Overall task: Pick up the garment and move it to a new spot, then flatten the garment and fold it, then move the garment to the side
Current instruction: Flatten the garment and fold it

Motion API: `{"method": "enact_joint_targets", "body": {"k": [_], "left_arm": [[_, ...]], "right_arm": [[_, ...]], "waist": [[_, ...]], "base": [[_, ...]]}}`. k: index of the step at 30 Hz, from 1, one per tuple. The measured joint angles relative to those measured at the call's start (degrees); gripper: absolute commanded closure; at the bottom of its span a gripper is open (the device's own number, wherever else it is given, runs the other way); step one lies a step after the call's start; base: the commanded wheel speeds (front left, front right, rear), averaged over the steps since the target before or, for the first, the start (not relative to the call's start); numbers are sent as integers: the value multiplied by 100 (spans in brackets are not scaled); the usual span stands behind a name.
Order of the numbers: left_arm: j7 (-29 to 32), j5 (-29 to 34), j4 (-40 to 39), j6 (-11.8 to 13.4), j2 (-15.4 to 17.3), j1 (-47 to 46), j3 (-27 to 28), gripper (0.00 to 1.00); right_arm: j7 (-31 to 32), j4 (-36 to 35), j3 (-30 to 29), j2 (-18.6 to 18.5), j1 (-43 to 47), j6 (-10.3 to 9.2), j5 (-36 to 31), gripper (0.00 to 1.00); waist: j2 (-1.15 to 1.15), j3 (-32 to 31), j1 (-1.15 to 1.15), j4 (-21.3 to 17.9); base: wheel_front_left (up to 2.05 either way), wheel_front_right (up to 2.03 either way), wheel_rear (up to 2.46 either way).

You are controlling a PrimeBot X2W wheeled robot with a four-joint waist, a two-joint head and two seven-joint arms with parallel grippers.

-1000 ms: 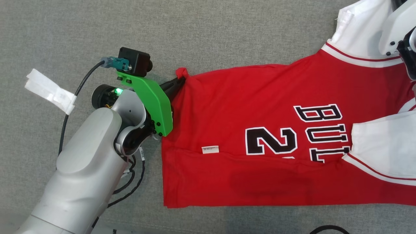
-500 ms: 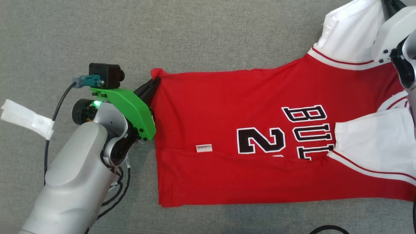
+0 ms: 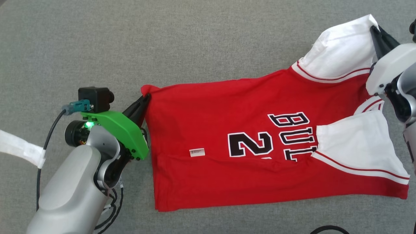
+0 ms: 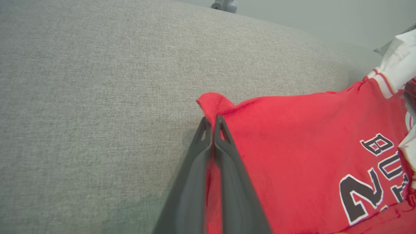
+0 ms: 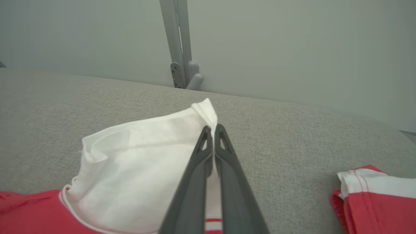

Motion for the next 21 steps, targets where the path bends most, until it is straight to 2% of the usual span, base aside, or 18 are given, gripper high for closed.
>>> {"method": "enact_joint_targets", "body": {"k": [7,11,16,21], "left_arm": [[-242,1,-628,254,143,704,41,100],[-483,-23,-1160,382,268,1274,77,100],[-749,-23,-1856,512,356,2082,27,100],[-951,-51,-1985,664,505,2742,-1,100]], "right_arm": [[14,-1285,-383,-4,1336,-1,493,100],[187,-2089,-724,110,2282,0,547,100],[313,-2824,-1149,569,3265,-1,553,100],[337,-2869,-1178,967,3834,-1,369,100]], "waist": [[0,-368,0,-134],[0,-552,0,-274],[0,-651,0,-534],[0,-680,0,-804]], "base": [[0,0,0],[0,0,0],[0,0,0],[0,0,0]]}}
